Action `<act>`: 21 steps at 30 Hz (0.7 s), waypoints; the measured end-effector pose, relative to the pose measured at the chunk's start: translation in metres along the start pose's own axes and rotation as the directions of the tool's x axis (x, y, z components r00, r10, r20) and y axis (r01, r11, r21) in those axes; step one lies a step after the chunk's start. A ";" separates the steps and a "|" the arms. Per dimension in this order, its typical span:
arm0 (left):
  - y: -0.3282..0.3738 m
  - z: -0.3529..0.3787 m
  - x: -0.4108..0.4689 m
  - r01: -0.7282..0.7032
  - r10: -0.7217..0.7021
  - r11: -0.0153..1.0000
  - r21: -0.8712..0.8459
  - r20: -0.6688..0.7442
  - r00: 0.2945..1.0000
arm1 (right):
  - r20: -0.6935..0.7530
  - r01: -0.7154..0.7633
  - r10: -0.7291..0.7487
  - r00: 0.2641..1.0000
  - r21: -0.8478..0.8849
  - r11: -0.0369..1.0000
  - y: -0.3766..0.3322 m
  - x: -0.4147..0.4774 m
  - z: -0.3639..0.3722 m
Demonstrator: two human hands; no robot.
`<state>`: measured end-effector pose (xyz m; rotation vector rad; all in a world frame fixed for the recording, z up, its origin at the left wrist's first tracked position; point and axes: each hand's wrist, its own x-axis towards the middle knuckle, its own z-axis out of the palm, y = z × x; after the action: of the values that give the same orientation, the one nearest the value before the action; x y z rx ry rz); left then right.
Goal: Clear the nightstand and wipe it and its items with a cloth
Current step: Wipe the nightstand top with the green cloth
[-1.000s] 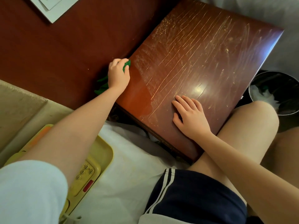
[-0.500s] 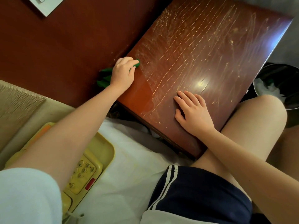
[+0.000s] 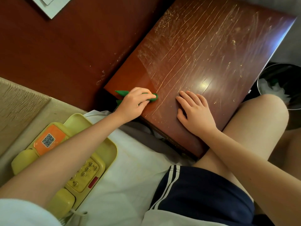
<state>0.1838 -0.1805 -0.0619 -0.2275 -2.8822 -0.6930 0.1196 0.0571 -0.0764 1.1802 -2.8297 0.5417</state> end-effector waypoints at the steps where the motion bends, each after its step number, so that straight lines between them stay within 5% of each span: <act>1: -0.003 -0.002 0.007 0.091 -0.090 0.996 0.012 -0.043 0.995 | -0.002 0.002 -0.002 1.000 -0.003 1.000 0.000 0.000 0.000; 5: -0.027 -0.013 0.036 0.495 -0.477 0.869 0.007 -0.260 0.840 | 0.001 0.003 -0.003 1.000 -0.003 1.000 0.001 0.001 0.000; 9: -0.052 -0.019 0.062 0.613 -0.572 0.790 0.034 -0.320 0.755 | -0.001 -0.001 0.001 1.000 -0.005 1.000 0.000 0.001 0.000; 14: -0.064 -0.021 0.090 0.621 -0.569 0.779 0.089 -0.317 0.759 | 0.000 0.000 0.000 1.000 -0.011 1.000 0.000 0.002 0.001; 21: -0.066 -0.022 0.106 0.507 -0.473 0.845 0.172 -0.202 0.857 | -0.003 -0.002 0.002 1.000 -0.003 1.000 0.001 0.002 0.002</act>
<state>0.0711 -0.2371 -0.0504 0.5933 -2.8430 -0.4235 0.1182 0.0559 -0.0777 1.1748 -2.8282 0.5384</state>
